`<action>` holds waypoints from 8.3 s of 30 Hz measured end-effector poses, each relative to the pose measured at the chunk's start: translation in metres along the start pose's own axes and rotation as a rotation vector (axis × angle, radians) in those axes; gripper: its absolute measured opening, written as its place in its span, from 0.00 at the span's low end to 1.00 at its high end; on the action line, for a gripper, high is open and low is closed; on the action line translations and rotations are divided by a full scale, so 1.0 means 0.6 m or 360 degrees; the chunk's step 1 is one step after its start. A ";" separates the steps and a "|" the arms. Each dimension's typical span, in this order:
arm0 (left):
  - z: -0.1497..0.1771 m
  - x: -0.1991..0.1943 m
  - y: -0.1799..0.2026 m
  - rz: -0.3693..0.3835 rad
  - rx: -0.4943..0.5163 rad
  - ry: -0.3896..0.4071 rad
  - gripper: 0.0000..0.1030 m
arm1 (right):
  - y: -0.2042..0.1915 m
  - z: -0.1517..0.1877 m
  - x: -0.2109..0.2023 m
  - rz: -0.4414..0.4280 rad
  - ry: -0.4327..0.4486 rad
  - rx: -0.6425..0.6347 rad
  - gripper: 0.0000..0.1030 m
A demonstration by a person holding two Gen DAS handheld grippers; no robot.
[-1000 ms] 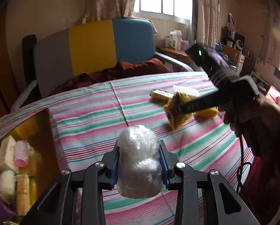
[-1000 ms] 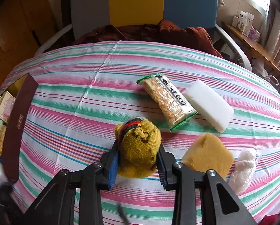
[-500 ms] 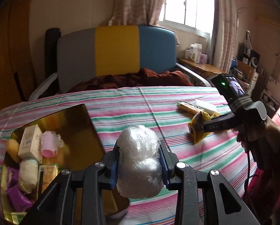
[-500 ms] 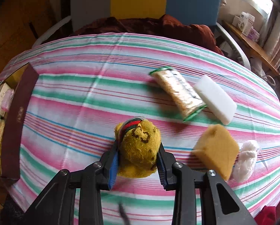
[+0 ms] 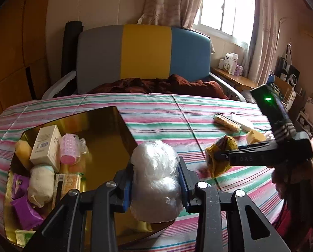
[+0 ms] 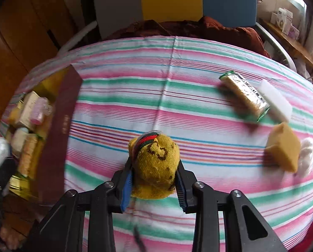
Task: Organize objects
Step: 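Carry the wrapped ball and knit toy toward the gold tray, then lower both items into the gold tray and open both tools, then lift both open tools away from the tray toward the loose items, then grasp the yellow sponge with the left tool, then grasp the white wrapped ball with the right tool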
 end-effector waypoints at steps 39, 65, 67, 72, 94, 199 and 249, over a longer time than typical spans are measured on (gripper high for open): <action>0.075 -0.098 -0.263 -0.0107 -0.0522 -0.0009 0.36 | -0.307 0.047 -0.080 -0.0459 0.0217 -0.0324 0.35; 0.044 0.004 -0.238 -0.0131 -0.0501 -0.0123 0.58 | -0.344 0.083 -0.029 -0.0379 0.0143 -0.0385 0.51; 0.050 -0.002 -0.240 -0.0148 -0.0501 -0.0118 0.58 | -0.342 0.080 -0.032 -0.0374 0.0156 -0.0372 0.51; 0.064 -0.021 -0.246 -0.0224 -0.0456 -0.0100 0.58 | -0.335 0.074 -0.039 -0.0373 0.0174 -0.0326 0.54; 0.054 -0.070 -0.218 -0.0394 -0.0259 -0.0011 0.67 | -0.298 0.057 -0.071 -0.0252 0.0313 -0.0224 0.69; -0.011 0.308 0.402 0.0532 0.0465 -0.0531 0.82 | 0.447 0.035 -0.141 -0.0554 0.0765 0.1821 0.82; 0.054 0.313 0.302 0.0533 0.0226 -0.0403 0.57 | 0.434 0.057 -0.076 -0.0234 0.0365 0.1776 0.85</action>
Point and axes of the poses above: each gripper's, at about its wrist camera, not at the fingertips, and x roughly the way its jaws point, y to its right, z to its underside, the point moved 10 cm from there along x, roughly the way its jaws point, and after that the axes turned 7 degrees about z, right-handed, at the moved point
